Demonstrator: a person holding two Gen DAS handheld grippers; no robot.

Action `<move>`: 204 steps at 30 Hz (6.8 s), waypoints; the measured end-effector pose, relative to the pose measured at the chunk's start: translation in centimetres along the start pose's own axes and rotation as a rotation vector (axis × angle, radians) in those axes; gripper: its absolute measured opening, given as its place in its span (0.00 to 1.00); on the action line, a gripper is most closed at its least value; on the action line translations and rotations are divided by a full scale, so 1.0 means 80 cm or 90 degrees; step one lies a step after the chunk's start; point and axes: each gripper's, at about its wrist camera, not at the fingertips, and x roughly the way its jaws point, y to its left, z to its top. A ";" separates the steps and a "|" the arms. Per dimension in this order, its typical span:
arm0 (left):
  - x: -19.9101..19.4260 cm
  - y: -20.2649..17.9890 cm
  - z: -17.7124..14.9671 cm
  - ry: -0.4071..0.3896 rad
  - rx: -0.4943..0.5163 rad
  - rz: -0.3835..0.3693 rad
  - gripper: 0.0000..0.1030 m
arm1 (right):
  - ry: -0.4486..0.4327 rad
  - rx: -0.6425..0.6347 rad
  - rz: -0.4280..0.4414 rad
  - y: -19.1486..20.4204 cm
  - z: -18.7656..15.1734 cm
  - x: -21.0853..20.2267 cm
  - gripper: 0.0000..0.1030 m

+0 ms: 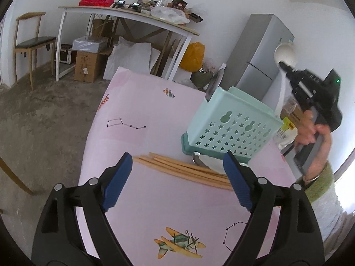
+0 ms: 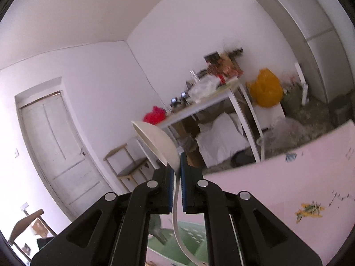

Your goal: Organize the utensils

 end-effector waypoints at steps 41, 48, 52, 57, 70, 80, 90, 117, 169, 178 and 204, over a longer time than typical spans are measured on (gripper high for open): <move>0.049 -0.049 0.001 0.091 0.092 0.025 0.92 | 0.282 -0.026 -0.271 -0.013 -0.212 -0.107 0.61; 0.079 -0.075 0.001 0.112 0.132 -0.010 0.84 | 0.278 -0.009 -0.273 -0.026 -0.215 -0.115 0.62; 0.098 -0.079 -0.001 0.137 0.114 -0.022 0.59 | 0.285 0.008 -0.269 -0.032 -0.214 -0.116 0.61; 0.121 -0.073 -0.006 0.178 0.071 -0.027 0.42 | 0.288 0.014 -0.264 -0.035 -0.217 -0.115 0.61; 0.150 -0.056 0.007 0.220 -0.009 -0.017 0.16 | 0.281 0.022 -0.258 -0.037 -0.213 -0.114 0.62; 0.137 -0.058 -0.006 0.230 -0.017 -0.039 0.04 | 0.275 0.017 -0.264 -0.036 -0.209 -0.117 0.62; 0.081 -0.046 -0.006 0.159 -0.056 -0.092 0.00 | 0.247 0.000 -0.284 -0.028 -0.192 -0.135 0.61; -0.079 0.085 0.055 -0.067 -0.140 -0.009 0.00 | 0.342 -0.210 -0.181 0.101 -0.202 0.021 0.39; -0.068 0.122 0.045 -0.076 -0.160 -0.031 0.00 | 0.265 -0.206 -0.223 0.124 -0.114 -0.031 0.02; -0.092 0.083 0.053 -0.099 -0.120 -0.047 0.00 | 0.195 -0.149 -0.215 0.101 -0.073 -0.058 0.02; -0.054 -0.137 0.125 -0.188 0.320 0.130 0.00 | 0.118 -0.092 -0.189 0.061 -0.061 -0.108 0.02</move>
